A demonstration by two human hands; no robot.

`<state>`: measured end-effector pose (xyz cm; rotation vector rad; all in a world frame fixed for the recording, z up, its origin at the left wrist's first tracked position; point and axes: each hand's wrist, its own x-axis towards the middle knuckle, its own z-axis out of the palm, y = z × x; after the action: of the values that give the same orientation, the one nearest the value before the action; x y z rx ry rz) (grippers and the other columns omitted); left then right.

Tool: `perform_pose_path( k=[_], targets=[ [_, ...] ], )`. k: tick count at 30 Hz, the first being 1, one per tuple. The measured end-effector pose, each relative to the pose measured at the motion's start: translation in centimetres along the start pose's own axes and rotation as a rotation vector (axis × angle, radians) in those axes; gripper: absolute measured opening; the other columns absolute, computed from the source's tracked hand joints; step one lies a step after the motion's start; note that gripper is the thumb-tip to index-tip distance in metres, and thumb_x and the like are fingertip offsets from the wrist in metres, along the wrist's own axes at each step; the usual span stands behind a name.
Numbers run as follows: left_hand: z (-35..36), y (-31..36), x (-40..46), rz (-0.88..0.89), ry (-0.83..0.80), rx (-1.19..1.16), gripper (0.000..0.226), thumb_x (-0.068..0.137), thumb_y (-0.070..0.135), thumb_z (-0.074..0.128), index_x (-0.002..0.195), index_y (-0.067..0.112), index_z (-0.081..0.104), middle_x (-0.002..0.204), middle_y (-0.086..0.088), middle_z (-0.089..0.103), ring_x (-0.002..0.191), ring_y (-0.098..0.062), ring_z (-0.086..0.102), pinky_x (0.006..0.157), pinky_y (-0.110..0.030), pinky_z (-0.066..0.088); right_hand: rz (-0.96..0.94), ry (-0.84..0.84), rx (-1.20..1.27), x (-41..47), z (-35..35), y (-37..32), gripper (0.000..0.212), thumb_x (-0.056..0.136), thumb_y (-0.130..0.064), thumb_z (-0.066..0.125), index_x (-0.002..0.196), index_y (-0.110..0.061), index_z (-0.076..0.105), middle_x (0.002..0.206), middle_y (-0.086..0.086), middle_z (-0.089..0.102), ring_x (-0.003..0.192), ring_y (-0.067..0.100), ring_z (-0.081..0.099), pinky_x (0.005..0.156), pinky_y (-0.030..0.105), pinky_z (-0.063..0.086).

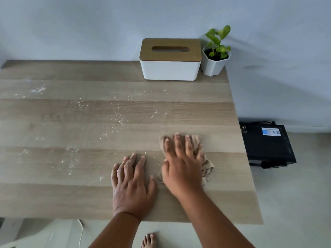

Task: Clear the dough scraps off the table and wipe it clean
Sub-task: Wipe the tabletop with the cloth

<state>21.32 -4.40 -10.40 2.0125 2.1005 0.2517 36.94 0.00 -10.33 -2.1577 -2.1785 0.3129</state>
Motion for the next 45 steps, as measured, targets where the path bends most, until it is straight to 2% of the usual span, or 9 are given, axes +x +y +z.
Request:
perform_pose_path(
  k=[4,9,13,19,25,30,34,41,45],
  targets=[
    [-0.1,-0.1,0.0,-0.011,-0.007,-0.024,0.067,0.083,0.040,0.037,0.146,0.022,0.053,0.156,-0.006,0.043,0.149,-0.025,0.028,0.126,-0.050,0.013,-0.194,-0.033,0.024,-2.9,0.9,-1.1,0.067,0.090,-0.042,0.045,0.155,-0.028,0.042,0.170,0.003,0.027,0.157,0.034,0.020,0.121,0.066,0.018],
    [-0.2,0.1,0.0,0.003,0.034,-0.042,0.065,0.082,0.036,0.039,0.142,0.018,0.057,0.152,-0.008,0.048,0.147,-0.028,0.034,0.125,-0.053,0.017,-0.375,-0.009,-0.057,-5.9,0.5,6.0,0.067,0.093,-0.037,0.047,0.159,-0.031,0.034,0.171,-0.002,0.022,0.160,0.026,0.014,0.123,0.061,0.022],
    [0.0,0.1,0.1,0.003,0.034,-0.039,0.063,0.084,0.037,0.040,0.143,0.019,0.056,0.152,-0.006,0.047,0.148,-0.026,0.032,0.125,-0.053,0.016,-0.178,0.010,-0.112,-4.4,-0.5,10.8,0.059,0.103,-0.035,0.028,0.162,-0.030,0.028,0.173,0.000,0.016,0.161,0.025,0.008,0.123,0.061,0.024],
    [0.3,-0.3,0.0,0.000,0.018,-0.025,0.062,0.085,0.034,0.042,0.144,0.023,0.053,0.154,-0.004,0.044,0.149,-0.026,0.030,0.125,-0.054,0.017,0.035,-0.012,-0.103,0.7,-0.6,5.1,0.068,0.093,-0.043,0.031,0.160,-0.033,0.031,0.172,0.002,0.021,0.159,0.033,0.014,0.121,0.067,0.018],
    [0.2,-0.2,0.0,-0.001,0.020,-0.038,0.063,0.085,0.034,0.039,0.144,0.021,0.054,0.153,-0.006,0.045,0.148,-0.026,0.031,0.125,-0.052,0.016,-0.360,-0.046,-0.050,-3.6,0.2,2.7,0.074,0.085,-0.040,0.049,0.158,-0.030,0.037,0.171,0.002,0.024,0.157,0.034,0.020,0.120,0.068,0.018],
    [0.0,0.0,0.0,-0.004,0.034,-0.050,0.063,0.085,0.034,0.039,0.144,0.021,0.054,0.153,-0.006,0.046,0.148,-0.025,0.030,0.126,-0.051,0.015,-0.596,-0.062,-0.144,-9.0,0.6,10.1,0.070,0.096,-0.038,0.047,0.163,-0.031,0.027,0.173,-0.003,0.014,0.160,0.028,0.012,0.123,0.063,0.020],
    [0.3,-0.1,0.1,-0.009,0.034,-0.045,0.061,0.086,0.033,0.039,0.145,0.022,0.053,0.154,-0.004,0.044,0.148,-0.024,0.030,0.126,-0.050,0.014,-0.465,-0.010,-0.145,-6.6,-0.9,13.7,0.066,0.097,-0.033,0.043,0.162,-0.028,0.030,0.172,-0.002,0.019,0.160,0.027,0.015,0.123,0.062,0.022],
    [0.8,-0.4,0.2,-0.003,0.057,-0.030,0.055,0.091,0.034,0.040,0.143,0.024,0.053,0.153,-0.004,0.045,0.148,-0.025,0.031,0.126,-0.050,0.015,-0.001,0.014,-0.092,-1.0,-0.7,5.7,0.068,0.091,-0.040,0.038,0.158,-0.028,0.036,0.169,0.005,0.027,0.156,0.035,0.023,0.120,0.065,0.021],
    [0.9,-0.5,0.0,-0.010,0.061,-0.013,0.052,0.094,0.035,0.039,0.143,0.023,0.055,0.153,-0.005,0.046,0.147,-0.026,0.033,0.125,-0.051,0.018,-0.207,-0.012,-0.036,-2.8,0.2,1.7,0.073,0.085,-0.040,0.046,0.157,-0.026,0.039,0.170,0.006,0.027,0.156,0.038,0.024,0.119,0.068,0.018]
  ],
)
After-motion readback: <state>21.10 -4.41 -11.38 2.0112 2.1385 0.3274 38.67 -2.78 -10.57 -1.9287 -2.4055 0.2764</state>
